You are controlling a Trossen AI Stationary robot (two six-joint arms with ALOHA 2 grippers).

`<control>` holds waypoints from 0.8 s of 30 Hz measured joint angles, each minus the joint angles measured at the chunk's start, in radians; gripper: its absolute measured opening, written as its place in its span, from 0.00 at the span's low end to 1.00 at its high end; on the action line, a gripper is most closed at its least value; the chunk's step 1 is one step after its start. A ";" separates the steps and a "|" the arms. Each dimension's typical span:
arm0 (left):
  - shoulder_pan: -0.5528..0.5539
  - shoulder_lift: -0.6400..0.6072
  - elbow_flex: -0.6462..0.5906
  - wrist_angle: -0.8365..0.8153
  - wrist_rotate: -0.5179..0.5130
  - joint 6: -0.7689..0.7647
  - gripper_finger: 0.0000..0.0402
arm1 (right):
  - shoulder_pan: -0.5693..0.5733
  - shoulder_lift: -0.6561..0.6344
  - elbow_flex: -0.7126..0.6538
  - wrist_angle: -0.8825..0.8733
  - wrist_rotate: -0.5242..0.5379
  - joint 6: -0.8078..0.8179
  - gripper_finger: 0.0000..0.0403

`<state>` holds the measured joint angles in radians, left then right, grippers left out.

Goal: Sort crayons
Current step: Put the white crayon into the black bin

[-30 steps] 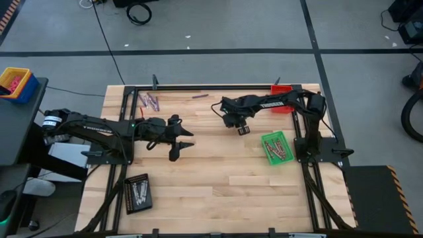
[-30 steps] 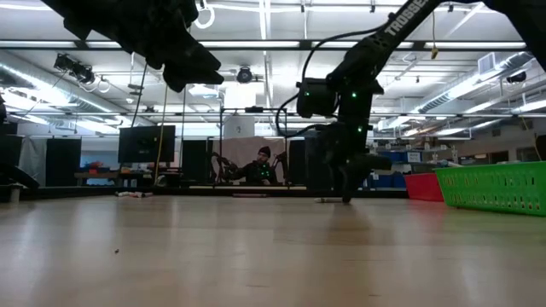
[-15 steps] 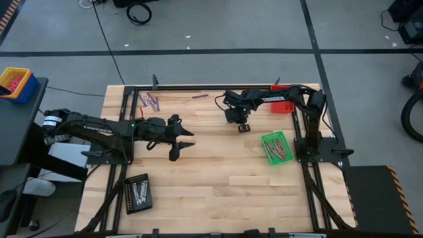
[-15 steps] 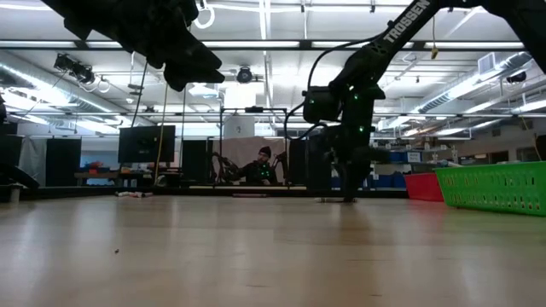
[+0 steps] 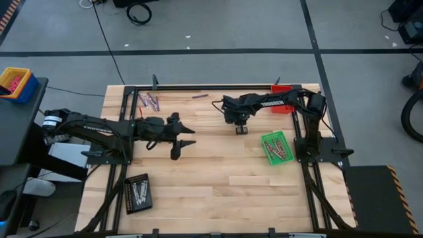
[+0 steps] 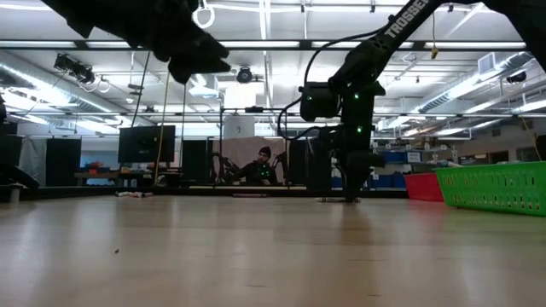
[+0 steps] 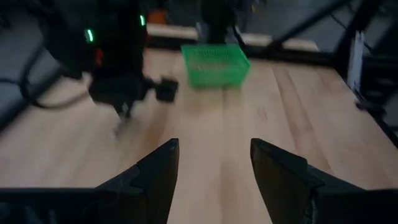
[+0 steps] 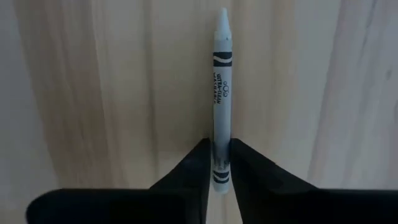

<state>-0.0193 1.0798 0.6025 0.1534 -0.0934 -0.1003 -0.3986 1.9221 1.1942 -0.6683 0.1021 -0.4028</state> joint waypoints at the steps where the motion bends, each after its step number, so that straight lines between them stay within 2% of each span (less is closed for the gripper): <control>1: 0.000 0.003 0.000 0.025 -0.015 0.011 0.53 | -0.002 0.000 0.000 0.001 -0.024 0.007 0.16; 7: 0.000 0.044 0.000 0.129 -0.115 0.060 0.53 | -0.013 0.000 -0.001 0.011 -0.060 0.132 0.05; 11: 0.000 0.081 -0.011 0.148 -0.200 0.060 0.53 | -0.004 -0.019 0.005 0.025 -0.102 0.194 0.03; 13: 0.001 0.091 -0.010 0.144 -0.280 0.041 0.53 | 0.009 -0.062 0.003 0.008 -0.113 0.224 0.02; 15: 0.006 0.096 -0.010 0.137 -0.313 0.036 0.53 | 0.025 -0.136 0.004 0.022 -0.118 0.246 0.02; 17: 0.007 0.098 -0.010 0.133 -0.276 0.048 0.53 | 0.044 -0.213 0.005 0.039 -0.115 0.275 0.02; 21: 0.004 0.099 -0.010 0.130 -0.108 0.086 0.53 | 0.102 -0.363 0.005 0.066 -0.113 0.353 0.01; 24: 0.005 0.099 -0.010 0.131 -0.095 0.086 0.53 | 0.151 -0.444 -0.028 0.146 -0.093 0.413 0.01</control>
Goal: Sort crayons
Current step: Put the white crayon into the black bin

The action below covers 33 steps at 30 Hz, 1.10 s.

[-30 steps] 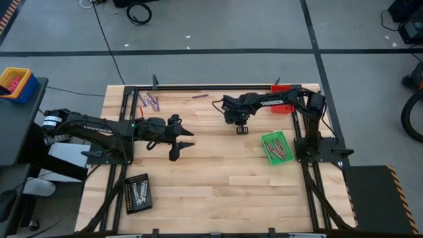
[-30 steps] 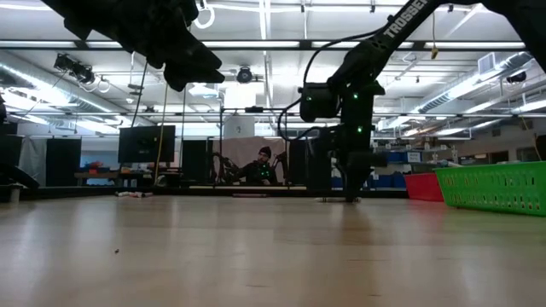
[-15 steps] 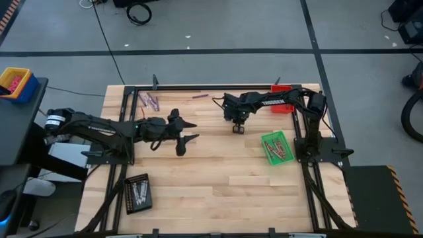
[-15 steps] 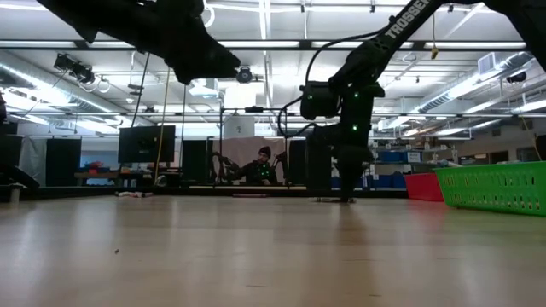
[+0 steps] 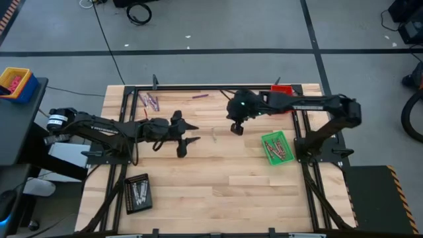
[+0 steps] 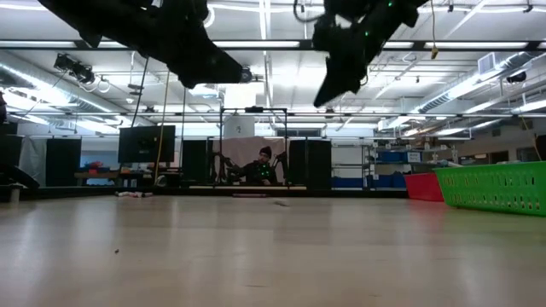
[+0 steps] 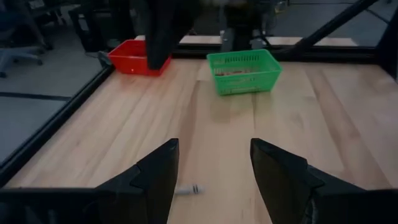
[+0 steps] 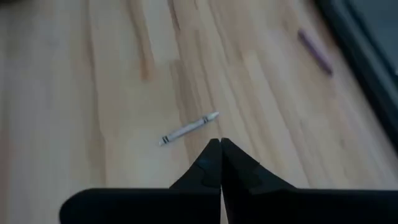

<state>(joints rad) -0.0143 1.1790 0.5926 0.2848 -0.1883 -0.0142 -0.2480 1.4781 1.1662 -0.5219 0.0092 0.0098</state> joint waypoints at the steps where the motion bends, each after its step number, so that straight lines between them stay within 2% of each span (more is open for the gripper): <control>1: 0.000 0.000 0.000 -0.011 0.000 -0.005 0.53 | 0.016 -0.015 -0.017 0.040 0.011 0.006 0.02; 6: 0.007 0.023 0.002 -0.229 -0.005 -0.203 0.53 | 0.108 -0.024 -0.094 0.201 0.026 0.008 0.03; 12: 0.007 0.135 0.002 -0.501 -0.153 -0.630 0.53 | 0.193 0.027 -0.155 0.359 0.050 0.015 0.03; 16: -0.018 0.203 0.000 -0.517 -0.153 -0.811 0.53 | 0.225 0.071 -0.167 0.445 0.112 -0.002 0.03; 22: -0.036 0.172 0.005 -0.527 -0.183 -1.023 0.53 | 0.238 0.123 -0.167 0.468 0.134 -0.031 0.03; 28: -0.040 0.226 0.000 -0.791 -0.207 -1.277 0.53 | 0.247 0.175 -0.167 0.462 0.132 -0.030 0.03; 33: -0.058 0.283 0.001 -0.736 -0.247 -1.311 0.53 | 0.256 0.218 -0.167 0.477 0.129 -0.048 0.03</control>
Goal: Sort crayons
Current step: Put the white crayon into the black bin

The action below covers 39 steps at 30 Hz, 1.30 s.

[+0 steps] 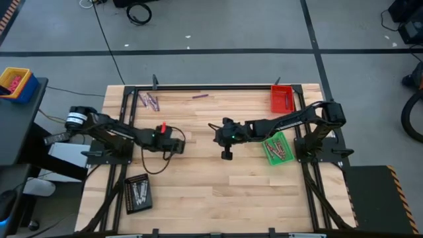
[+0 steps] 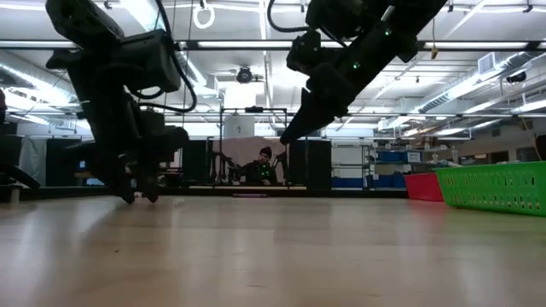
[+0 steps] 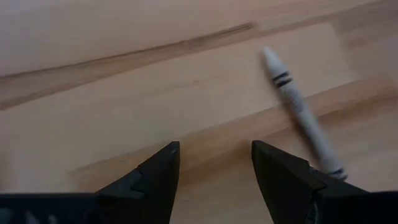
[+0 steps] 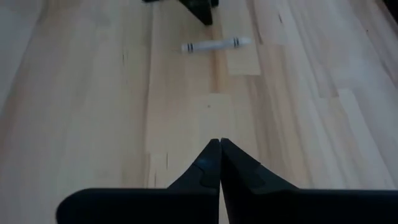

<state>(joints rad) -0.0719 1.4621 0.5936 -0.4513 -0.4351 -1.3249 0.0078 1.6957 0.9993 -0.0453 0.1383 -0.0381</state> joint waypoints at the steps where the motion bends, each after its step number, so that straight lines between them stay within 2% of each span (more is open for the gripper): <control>1: -0.004 0.008 0.002 0.020 -0.013 0.007 0.53 | 0.000 0.005 0.000 0.003 0.000 -0.006 0.03; 8: -0.010 0.008 -0.001 0.061 -0.038 0.020 0.53 | 0.000 0.004 0.000 0.008 0.007 0.000 0.03; 14: -0.010 0.006 0.000 0.244 -0.048 0.185 0.53 | -0.036 0.040 -0.019 0.009 0.203 0.210 0.03; 18: -0.011 0.003 0.000 0.384 -0.049 0.332 0.53 | -0.067 0.117 -0.044 0.023 0.270 0.220 0.03; 20: -0.011 0.003 0.000 0.401 -0.041 0.344 0.53 | -0.069 0.170 -0.049 0.034 0.288 0.230 0.03; 24: -0.013 0.006 0.000 0.378 -0.024 0.283 0.53 | -0.066 0.243 -0.048 0.145 0.247 0.265 0.02; 28: -0.041 0.035 0.001 0.388 -0.025 0.169 0.53 | -0.062 0.264 -0.048 0.232 0.195 0.298 0.02; 32: -0.100 0.105 0.001 0.431 -0.033 0.068 0.53 | -0.056 0.246 -0.049 0.217 0.157 0.300 0.02; 35: -0.144 0.142 0.001 0.472 -0.084 0.012 0.53 | -0.056 0.242 -0.049 0.209 0.126 0.301 0.02; 39: -0.203 0.181 0.000 0.581 -0.106 0.013 0.53 | -0.057 0.241 -0.049 0.210 0.040 0.299 0.02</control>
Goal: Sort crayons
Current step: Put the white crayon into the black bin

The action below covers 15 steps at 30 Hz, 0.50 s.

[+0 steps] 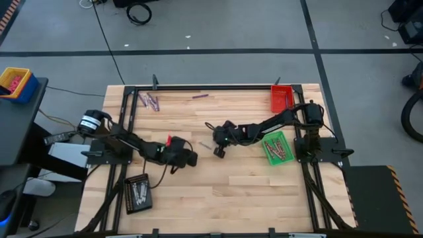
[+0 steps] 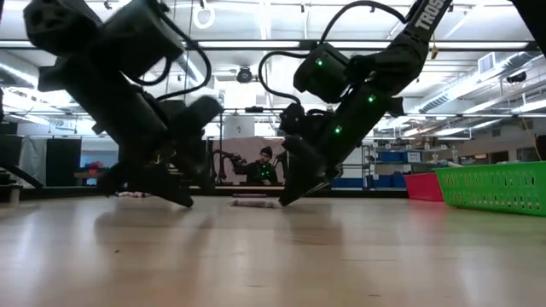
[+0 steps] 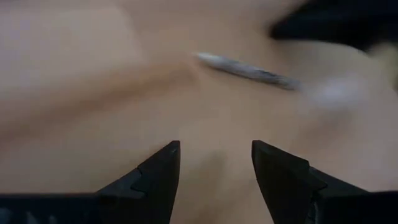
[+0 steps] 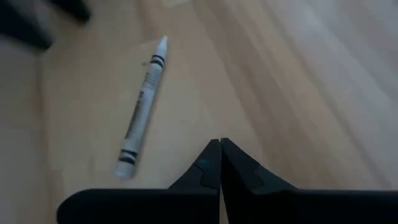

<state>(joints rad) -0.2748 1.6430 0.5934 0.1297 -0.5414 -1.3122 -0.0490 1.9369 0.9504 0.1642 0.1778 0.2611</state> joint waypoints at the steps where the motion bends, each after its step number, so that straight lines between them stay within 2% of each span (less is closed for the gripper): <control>1: -0.012 0.010 0.000 0.044 0.011 0.026 0.53 | 0.000 0.000 0.000 0.000 -0.007 -0.005 0.02; 3: -0.031 0.038 0.000 0.141 0.039 0.176 0.53 | 0.000 -0.011 0.000 -0.007 -0.022 -0.046 0.02; 5: -0.044 0.048 0.001 0.184 0.067 0.407 0.53 | 0.002 -0.020 -0.001 -0.014 -0.029 -0.076 0.02; 7: -0.044 0.043 0.015 0.142 0.073 0.619 0.53 | 0.003 -0.036 -0.002 -0.028 -0.029 -0.078 0.02; 10: -0.022 -0.015 0.052 0.008 0.085 0.820 0.53 | 0.006 -0.073 -0.001 -0.063 -0.026 -0.075 0.02; 12: 0.015 -0.053 0.081 -0.048 0.158 0.921 0.53 | 0.012 -0.091 -0.001 -0.093 -0.020 -0.071 0.02; 15: 0.092 -0.071 0.091 -0.054 0.370 1.041 0.53 | 0.033 -0.107 -0.001 -0.112 -0.018 -0.070 0.02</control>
<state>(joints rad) -0.1829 1.5721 0.6842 0.0758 -0.1717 -0.2710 -0.0162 1.8296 0.9497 0.0522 0.1598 0.1909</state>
